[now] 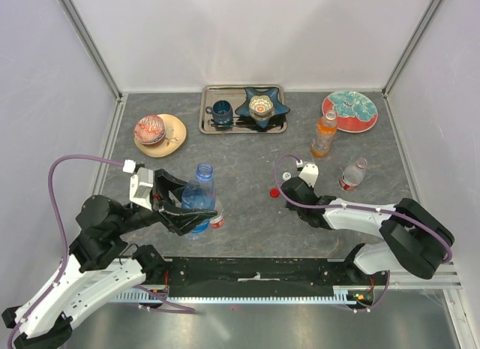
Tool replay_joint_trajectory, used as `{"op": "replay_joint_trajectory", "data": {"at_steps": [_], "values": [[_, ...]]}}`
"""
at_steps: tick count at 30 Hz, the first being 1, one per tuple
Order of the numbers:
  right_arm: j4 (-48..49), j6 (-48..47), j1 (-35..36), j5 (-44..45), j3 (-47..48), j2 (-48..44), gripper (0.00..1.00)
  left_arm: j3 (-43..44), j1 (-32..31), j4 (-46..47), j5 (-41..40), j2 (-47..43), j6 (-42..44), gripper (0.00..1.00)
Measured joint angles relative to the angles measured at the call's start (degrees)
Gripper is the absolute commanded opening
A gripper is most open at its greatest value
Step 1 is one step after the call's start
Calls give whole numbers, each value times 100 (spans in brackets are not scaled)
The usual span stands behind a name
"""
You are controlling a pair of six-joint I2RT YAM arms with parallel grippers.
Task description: Unscrew the bottle caps
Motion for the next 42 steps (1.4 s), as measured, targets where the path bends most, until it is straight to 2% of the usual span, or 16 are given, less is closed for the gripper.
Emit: {"op": "replay_joint_trajectory", "data": {"at_steps": [3,6,14,17,19,22,28,30,36,42], "values": [[-9,11,-2,-87,-2,-15,50,-33,0,-4,0,0,0,57],[-111,20,0,-212,-20,-138,57,-44,0,-22,-2,0,-2,58],[-527,26,0,-354,-197,-605,66,-109,0,-9,-4,0,-2,58],[-699,-28,61,-343,-195,-890,75,-131,0,-17,-9,0,-2,59],[-920,-136,157,-330,-127,-1274,85,-131,0,-7,-44,0,-2,59],[-1364,-409,236,-304,490,-1821,89,-131,0,-7,-122,4,-2,59],[-2039,-1029,262,-249,3499,-2122,88,-116,0,72,-192,317,20,60],[-1987,-1239,269,-651,4212,-2352,89,-46,0,94,-229,614,74,60],[-1709,-1305,302,-2264,4948,-2929,95,494,0,181,-120,1912,234,61],[-1676,-1307,481,-2994,4791,-2691,97,1045,0,271,103,2999,269,61]]}}
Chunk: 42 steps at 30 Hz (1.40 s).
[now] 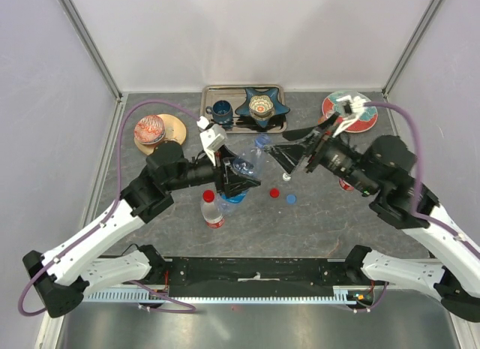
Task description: Unscrew the bottle caps
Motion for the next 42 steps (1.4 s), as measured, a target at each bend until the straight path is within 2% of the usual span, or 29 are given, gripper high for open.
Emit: {"op": "replay_joint_trajectory", "data": {"at_steps": [5,12,18,21,28,29,32,36,38,39,42], "values": [[-245,-131,13,-83,-122,326,96,269,-9,111,186,413,0,61],[-372,-323,13,50,-144,378,95,345,-81,269,275,542,0,61],[-369,-387,13,85,-144,476,89,350,-92,297,328,599,2,61],[-369,-396,13,72,-144,562,81,352,-92,297,396,636,4,61],[-334,-431,13,-22,-144,632,51,352,-94,321,483,647,7,62],[-321,-428,20,-66,-144,632,50,352,-94,326,503,656,7,62],[-310,-435,24,-138,-144,632,42,352,-94,321,531,656,7,66],[-345,-466,24,-157,-144,608,39,352,-107,315,511,656,35,84],[-422,-494,24,-140,-142,586,36,358,-120,304,367,647,76,89],[-483,-516,24,-96,-129,577,34,369,-120,278,273,636,92,99],[-603,-581,24,9,-44,564,29,402,-118,157,-37,588,162,99]]}}
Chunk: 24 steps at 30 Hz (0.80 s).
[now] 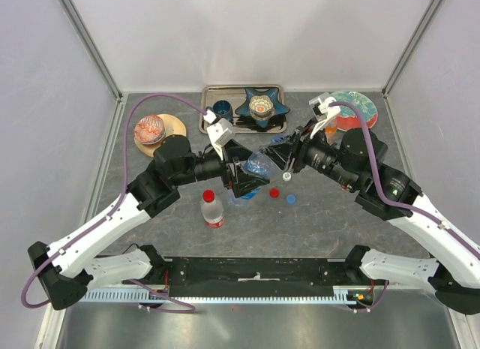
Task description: Unscrew the bottle caps
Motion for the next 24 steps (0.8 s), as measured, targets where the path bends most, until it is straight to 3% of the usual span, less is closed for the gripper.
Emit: {"op": "replay_joint_trajectory", "data": {"at_steps": [7,16,24], "values": [[-101,-162,0,529,334,-2,28,260,-35,-422,-782,-299,243,99],[50,-1110,-2,3357,597,299,26,651,-22,-1099,-2931,-1563,485,99],[1169,-1873,-111,4900,-35,1676,27,9,-22,-1097,-3797,-2660,157,93]]}}
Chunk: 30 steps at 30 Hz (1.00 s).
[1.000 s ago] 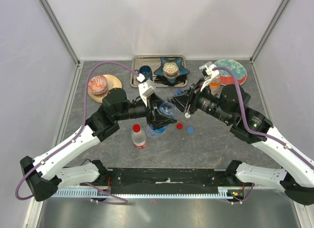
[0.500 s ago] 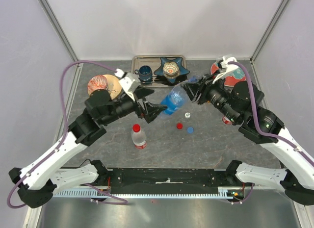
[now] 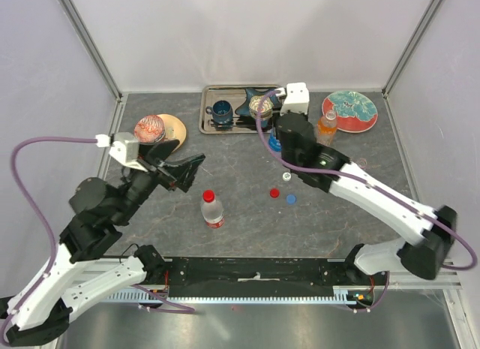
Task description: Unscrew the bottle caps
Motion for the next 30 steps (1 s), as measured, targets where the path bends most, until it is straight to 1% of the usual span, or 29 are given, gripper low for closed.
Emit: {"op": "replay_joint_trajectory", "data": {"at_steps": [5,10,15,20,22,26,29,30], "values": [[426,-37,-420,308,-37,1056,25,-544,0,-321,-87,26,-232,93],[1073,-162,-791,551,-120,1650,26,-870,0,-492,-162,-205,-354,93],[1633,-223,-1104,693,-131,2201,29,-920,0,-505,-223,-507,-389,93],[1650,33,-1333,590,-131,2658,32,-931,0,-638,-299,-531,-400,93],[1611,151,-1405,562,-131,2761,35,-944,0,-682,-302,-529,-409,93],[1596,330,-1475,555,-85,2900,37,-953,0,-750,-299,-490,-431,93],[1558,450,-1513,463,-26,2918,45,-953,0,-748,-297,-404,-435,93],[1543,496,-1515,437,-20,2922,51,-953,0,-748,-297,-380,-435,93]]}}
